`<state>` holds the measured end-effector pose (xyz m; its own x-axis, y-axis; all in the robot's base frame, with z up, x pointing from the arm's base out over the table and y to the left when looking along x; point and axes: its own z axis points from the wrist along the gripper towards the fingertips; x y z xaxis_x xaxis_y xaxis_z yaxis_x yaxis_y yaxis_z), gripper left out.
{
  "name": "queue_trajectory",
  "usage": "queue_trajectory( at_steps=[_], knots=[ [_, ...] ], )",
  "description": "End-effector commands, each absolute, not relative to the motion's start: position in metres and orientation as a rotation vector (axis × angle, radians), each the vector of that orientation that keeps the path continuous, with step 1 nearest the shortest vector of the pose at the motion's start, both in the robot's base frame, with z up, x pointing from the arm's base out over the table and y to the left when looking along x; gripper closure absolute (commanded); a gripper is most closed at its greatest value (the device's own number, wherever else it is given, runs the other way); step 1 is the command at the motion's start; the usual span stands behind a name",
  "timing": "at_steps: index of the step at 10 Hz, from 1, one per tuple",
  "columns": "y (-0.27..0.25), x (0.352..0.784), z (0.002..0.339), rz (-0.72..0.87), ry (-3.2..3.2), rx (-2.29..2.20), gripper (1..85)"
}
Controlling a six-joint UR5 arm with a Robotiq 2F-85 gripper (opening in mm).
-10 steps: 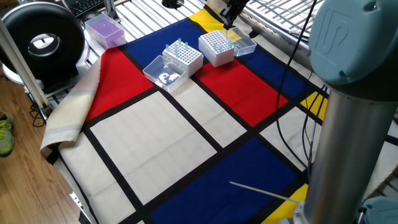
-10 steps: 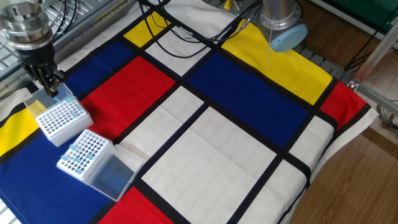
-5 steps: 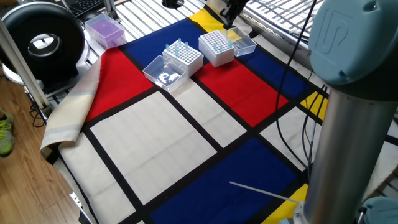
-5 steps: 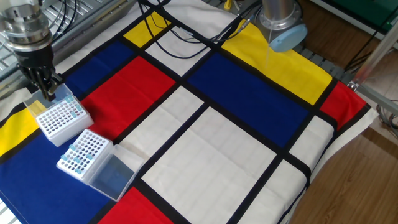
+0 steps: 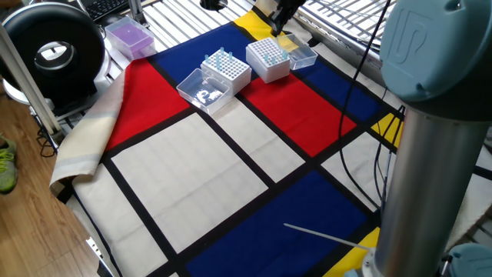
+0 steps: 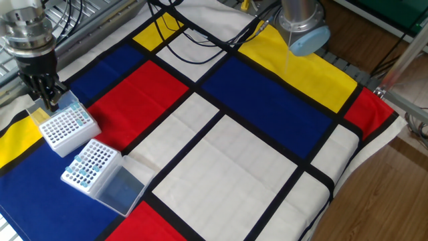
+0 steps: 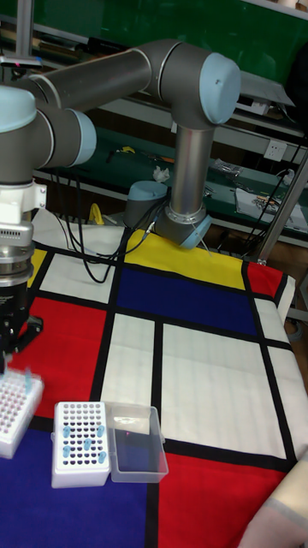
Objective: Transfer all medium pipette tips from one holder to another
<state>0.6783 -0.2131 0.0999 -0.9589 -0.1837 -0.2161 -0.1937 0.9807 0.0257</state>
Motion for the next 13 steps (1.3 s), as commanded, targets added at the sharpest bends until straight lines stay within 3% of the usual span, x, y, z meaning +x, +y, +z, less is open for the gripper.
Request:
queue_trajectory(
  at_steps=[1,5,6,9,13],
  knots=[
    [-0.211,0.678,0.096,0.096,2.897,-0.268,84.0],
    [-0.211,0.672,0.099,0.097,2.915,-0.296,83.3],
    [-0.214,0.665,0.099,0.088,2.931,-0.349,72.0],
    [-0.212,0.662,0.097,0.099,2.934,-0.411,57.0],
    [-0.211,0.667,0.097,0.08,2.944,-0.417,56.3]
  ],
)
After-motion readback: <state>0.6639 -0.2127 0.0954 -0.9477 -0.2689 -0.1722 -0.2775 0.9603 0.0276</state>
